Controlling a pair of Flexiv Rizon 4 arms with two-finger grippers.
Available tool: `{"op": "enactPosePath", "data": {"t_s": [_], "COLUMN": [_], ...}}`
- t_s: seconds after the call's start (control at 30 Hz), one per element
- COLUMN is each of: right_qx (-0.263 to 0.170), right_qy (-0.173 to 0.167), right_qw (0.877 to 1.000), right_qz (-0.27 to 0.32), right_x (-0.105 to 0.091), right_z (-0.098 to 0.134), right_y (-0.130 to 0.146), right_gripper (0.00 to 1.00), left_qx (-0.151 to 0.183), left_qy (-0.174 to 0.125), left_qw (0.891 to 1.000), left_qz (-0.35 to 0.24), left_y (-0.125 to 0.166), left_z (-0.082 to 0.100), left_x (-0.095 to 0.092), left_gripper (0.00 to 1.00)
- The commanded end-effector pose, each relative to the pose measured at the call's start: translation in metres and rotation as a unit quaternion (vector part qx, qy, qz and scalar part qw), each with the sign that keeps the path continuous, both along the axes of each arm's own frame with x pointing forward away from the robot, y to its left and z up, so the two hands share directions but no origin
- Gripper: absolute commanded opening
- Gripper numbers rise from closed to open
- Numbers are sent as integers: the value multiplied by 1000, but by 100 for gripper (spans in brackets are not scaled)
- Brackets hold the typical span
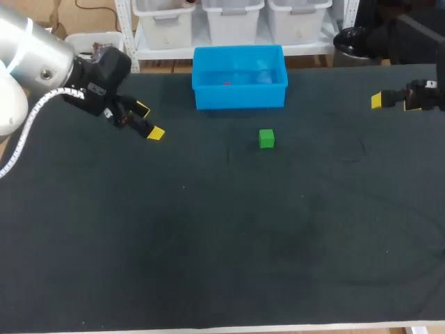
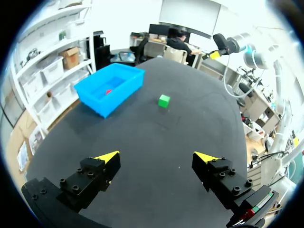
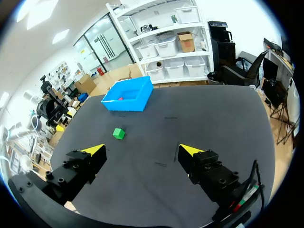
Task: Use the left arm to pick the red cube and place it into the blue plastic box first, then use the right arm to grasp the green cube and put it into the same blue plastic box after the first action is fully finished.
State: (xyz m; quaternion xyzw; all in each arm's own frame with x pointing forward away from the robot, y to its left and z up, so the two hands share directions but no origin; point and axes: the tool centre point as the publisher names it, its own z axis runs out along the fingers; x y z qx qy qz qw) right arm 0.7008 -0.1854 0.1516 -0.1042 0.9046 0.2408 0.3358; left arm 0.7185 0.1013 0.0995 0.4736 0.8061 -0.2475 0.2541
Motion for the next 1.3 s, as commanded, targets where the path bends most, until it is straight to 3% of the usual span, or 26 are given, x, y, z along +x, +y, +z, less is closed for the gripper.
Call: {"op": "enactPosePath", "data": {"t_s": [0.03,0.33,0.63,0.9,1.3], "right_qx": [-5,-28,-53,-94,-149], "right_qy": [-8,-5,23,59,105], "right_qw": [1000,999,998,994,983], "right_qz": [15,42,35,21,-3], "right_x": [11,37,52,58,58], "right_z": [5,10,13,18,22], "right_y": [12,46,94,129,156], "right_gripper": [100,100,100,100,100], "left_qx": [-2,-2,-2,-2,-2], "left_qy": [-2,-2,-2,-2,-2], "left_qw": [1000,1000,1000,1000,1000], "left_qz": [-1,-1,-1,-1,-1], "left_y": [1,1,1,1,1], "left_z": [-1,-1,-1,-1,-1], "left_x": [0,0,0,0,0], "left_gripper": [100,100,100,100,100]}}
